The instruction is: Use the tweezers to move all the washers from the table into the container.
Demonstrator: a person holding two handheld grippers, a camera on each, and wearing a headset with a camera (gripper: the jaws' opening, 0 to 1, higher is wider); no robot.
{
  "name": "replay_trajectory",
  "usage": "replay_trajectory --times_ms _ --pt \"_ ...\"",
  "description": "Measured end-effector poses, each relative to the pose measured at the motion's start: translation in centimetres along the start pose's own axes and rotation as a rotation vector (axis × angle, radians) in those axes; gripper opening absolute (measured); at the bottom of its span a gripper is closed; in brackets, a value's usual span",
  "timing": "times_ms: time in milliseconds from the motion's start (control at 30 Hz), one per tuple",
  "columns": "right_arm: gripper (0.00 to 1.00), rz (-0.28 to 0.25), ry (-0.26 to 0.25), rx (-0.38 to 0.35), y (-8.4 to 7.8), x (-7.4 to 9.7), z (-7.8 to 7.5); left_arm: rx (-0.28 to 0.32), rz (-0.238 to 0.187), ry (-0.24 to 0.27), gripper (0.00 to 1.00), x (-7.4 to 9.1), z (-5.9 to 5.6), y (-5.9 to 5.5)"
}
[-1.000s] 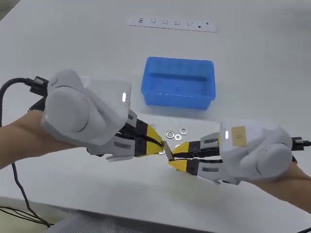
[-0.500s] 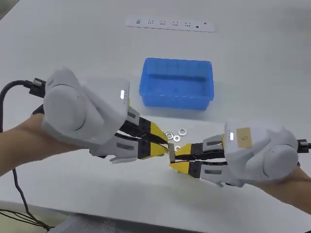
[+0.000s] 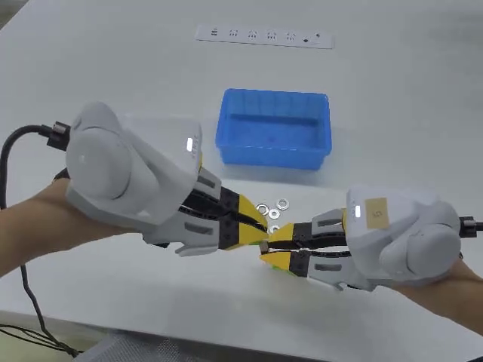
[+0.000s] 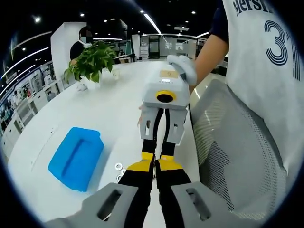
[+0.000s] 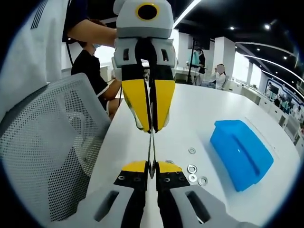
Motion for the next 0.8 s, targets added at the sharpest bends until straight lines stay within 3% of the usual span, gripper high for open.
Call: replay_trajectory --times_ms 133,267,433,800 --pt "0.07 0.006 0.003 0.032 0.4 -0.7 -0.2 -0.017 0.006 0.005 0.06 0.1 -0.1 0.1" --pt "0.07 0.027 0.013 0.062 0.3 -1.3 -0.1 -0.027 0.029 0.011 0.06 0.3 -0.1 -0.6" --pt "0.08 0.035 0.023 0.059 0.4 -1.2 -0.2 -0.010 0.004 0.022 0.06 0.6 0.0 -0.8" --pt "0.10 0.034 0.068 0.025 0.1 -1.4 -0.7 0.003 -0.011 0.008 0.06 0.6 0.4 -0.8"
Point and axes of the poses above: the centre of the closed fingertips' face, and the gripper's own axes: x roughly backward along the fingers, z roughly to its left, y roughly out of its top, the point moved 6 cm from there along x, roughly backward along the fingers, and after that the axes turned 8 degrees about x, right-handed, at the moved point
